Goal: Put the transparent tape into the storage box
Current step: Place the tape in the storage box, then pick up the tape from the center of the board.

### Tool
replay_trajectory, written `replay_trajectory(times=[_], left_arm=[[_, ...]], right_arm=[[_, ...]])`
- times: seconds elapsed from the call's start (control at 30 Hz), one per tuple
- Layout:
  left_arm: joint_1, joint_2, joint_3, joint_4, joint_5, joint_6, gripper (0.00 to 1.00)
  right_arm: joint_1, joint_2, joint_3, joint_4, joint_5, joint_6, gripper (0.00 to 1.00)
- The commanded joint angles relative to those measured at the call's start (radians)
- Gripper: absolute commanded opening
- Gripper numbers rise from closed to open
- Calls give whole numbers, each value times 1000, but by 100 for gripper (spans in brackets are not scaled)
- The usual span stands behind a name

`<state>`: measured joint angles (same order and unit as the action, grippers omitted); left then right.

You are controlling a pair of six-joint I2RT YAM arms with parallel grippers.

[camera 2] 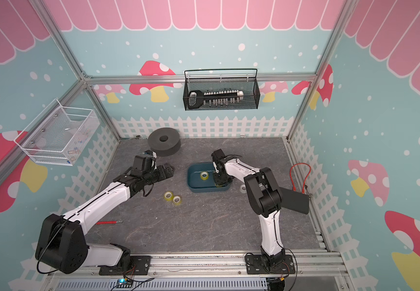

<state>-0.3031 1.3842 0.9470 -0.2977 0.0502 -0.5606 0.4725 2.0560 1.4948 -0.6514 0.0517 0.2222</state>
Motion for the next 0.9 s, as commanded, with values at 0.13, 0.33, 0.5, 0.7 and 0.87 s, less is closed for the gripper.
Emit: replay_trajectory(times=[0.13, 0.33, 0.5, 0.7, 0.87], left_arm=[[18, -2, -9, -13, 30, 25, 99], [21, 34, -23, -55, 90, 14, 99], [21, 21, -121, -58, 187, -62, 99], [40, -69, -237, -70, 175, -114, 97], [49, -52, -258, -71, 149, -121, 94]], right_arm=[[6, -15, 130, -82, 2, 5, 42], [7, -42, 207, -120, -6, 8, 43], [6, -82, 262, -116, -24, 18, 44], [8, -105, 290, -104, -49, 22, 43], [12, -108, 277, -90, -59, 22, 42]])
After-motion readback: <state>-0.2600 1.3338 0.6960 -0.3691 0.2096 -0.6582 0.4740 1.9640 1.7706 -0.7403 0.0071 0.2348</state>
